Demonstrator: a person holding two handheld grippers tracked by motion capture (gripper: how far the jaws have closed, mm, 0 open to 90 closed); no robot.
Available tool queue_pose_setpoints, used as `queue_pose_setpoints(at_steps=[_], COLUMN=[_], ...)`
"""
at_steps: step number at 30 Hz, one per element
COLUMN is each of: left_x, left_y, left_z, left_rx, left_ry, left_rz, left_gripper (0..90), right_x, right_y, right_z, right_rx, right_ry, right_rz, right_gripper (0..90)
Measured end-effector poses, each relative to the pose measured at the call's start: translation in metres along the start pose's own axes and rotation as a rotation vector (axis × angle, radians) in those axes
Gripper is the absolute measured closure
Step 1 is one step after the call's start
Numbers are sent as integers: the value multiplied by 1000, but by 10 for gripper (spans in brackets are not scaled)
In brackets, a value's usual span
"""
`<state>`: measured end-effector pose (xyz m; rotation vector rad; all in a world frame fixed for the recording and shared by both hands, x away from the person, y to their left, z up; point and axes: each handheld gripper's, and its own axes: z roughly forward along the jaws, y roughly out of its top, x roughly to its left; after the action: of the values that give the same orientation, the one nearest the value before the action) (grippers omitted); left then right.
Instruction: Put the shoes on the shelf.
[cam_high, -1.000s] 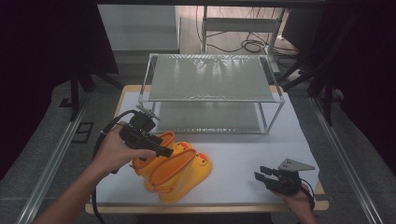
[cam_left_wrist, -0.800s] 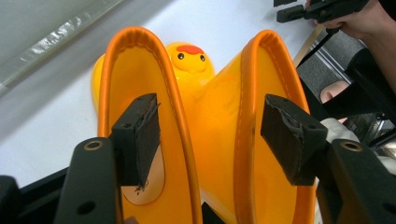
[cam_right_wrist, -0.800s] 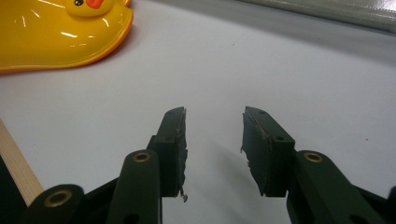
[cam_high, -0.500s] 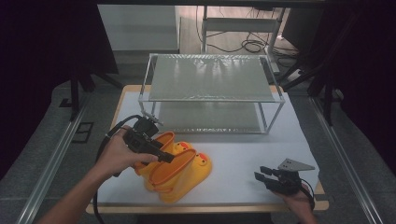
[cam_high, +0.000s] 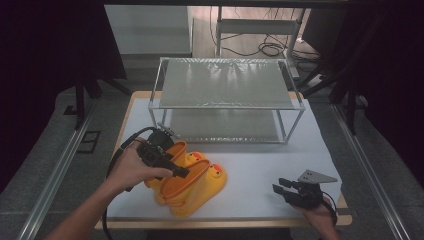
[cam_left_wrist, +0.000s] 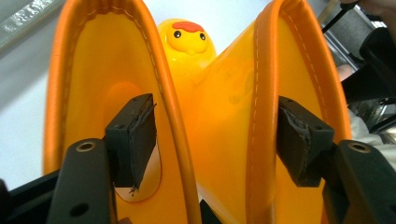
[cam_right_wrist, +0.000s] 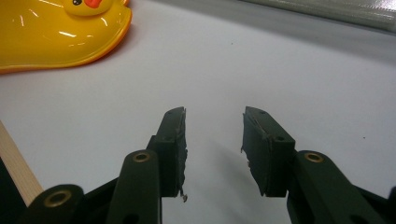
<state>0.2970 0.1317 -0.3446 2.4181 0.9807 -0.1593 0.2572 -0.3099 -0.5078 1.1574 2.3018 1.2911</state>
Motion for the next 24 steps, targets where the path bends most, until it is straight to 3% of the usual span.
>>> queue_pose_setpoints(at_steps=[8,11,14,18,24], left_x=[-1,-2,-2,1,12], left_y=[1,1,1,3,1], left_z=[3,2,1,-1,-5], left_rx=[5,-1,-3,-11,-44], left_ry=[20,17,1,11,-36], left_rz=[0,-1,-11,-24,-69], left_gripper=[422,517,683,802,821], right_x=[-1,-1,0,-1,-2], right_y=[0,0,0,0,0], right_z=[-1,-1,-1,-1,-2], right_rx=[-4,-4,-1,-4,-5], right_ry=[-3,-5,-6,-8,-13], right_rz=[0,-1,1,4,7], right_gripper=[585,585,586,586,586])
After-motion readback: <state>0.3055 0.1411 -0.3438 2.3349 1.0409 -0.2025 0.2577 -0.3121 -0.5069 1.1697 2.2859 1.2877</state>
